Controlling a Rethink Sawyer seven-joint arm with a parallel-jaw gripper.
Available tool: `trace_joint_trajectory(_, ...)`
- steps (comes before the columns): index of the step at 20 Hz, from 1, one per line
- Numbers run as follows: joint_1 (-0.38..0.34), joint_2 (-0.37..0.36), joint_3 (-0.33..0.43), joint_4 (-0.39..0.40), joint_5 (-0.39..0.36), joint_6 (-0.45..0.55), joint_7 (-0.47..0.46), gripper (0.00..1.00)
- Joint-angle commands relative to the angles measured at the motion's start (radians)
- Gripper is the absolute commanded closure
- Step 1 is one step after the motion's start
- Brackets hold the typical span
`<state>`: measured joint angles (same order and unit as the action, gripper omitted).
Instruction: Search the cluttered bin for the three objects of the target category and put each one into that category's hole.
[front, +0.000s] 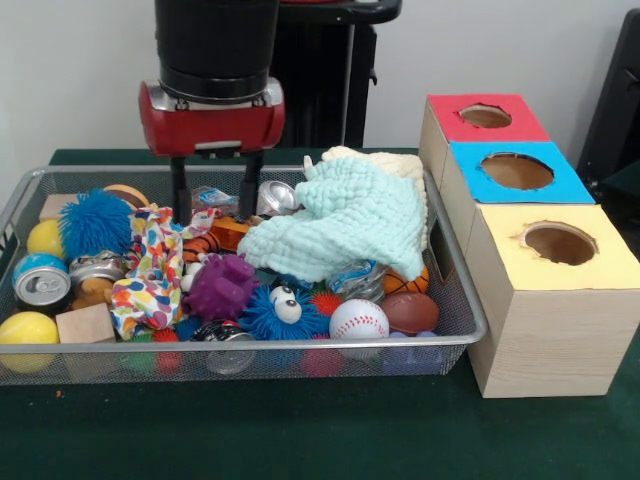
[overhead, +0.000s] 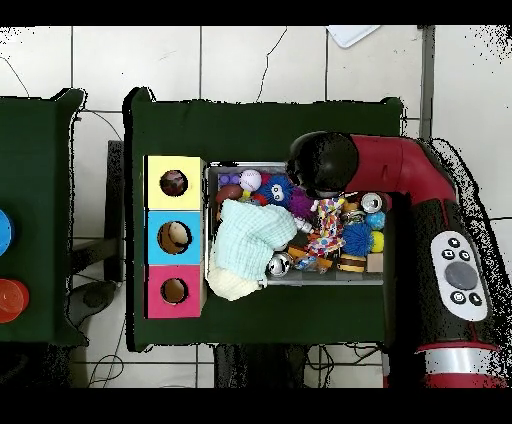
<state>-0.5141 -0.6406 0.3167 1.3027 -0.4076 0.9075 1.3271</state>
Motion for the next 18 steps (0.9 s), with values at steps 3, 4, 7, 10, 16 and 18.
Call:
trace_joint_trajectory(3, -0.077, 0.091, 0.097, 0.027, -0.107, -0.029, -0.299, 0.00)
trace_joint_trajectory(4, -0.083, 0.105, 0.100, 0.025, -0.121, -0.040, -0.305, 0.00)
trace_joint_trajectory(7, -0.102, 0.132, 0.111, 0.025, -0.155, -0.069, -0.309, 0.00)
trace_joint_trajectory(10, -0.118, 0.144, 0.122, 0.033, -0.172, -0.079, -0.304, 0.00)
trace_joint_trajectory(16, -0.122, 0.182, 0.128, 0.030, -0.217, -0.101, -0.277, 0.00)
trace_joint_trajectory(18, -0.121, 0.197, 0.126, 0.023, -0.232, -0.096, -0.271, 0.00)
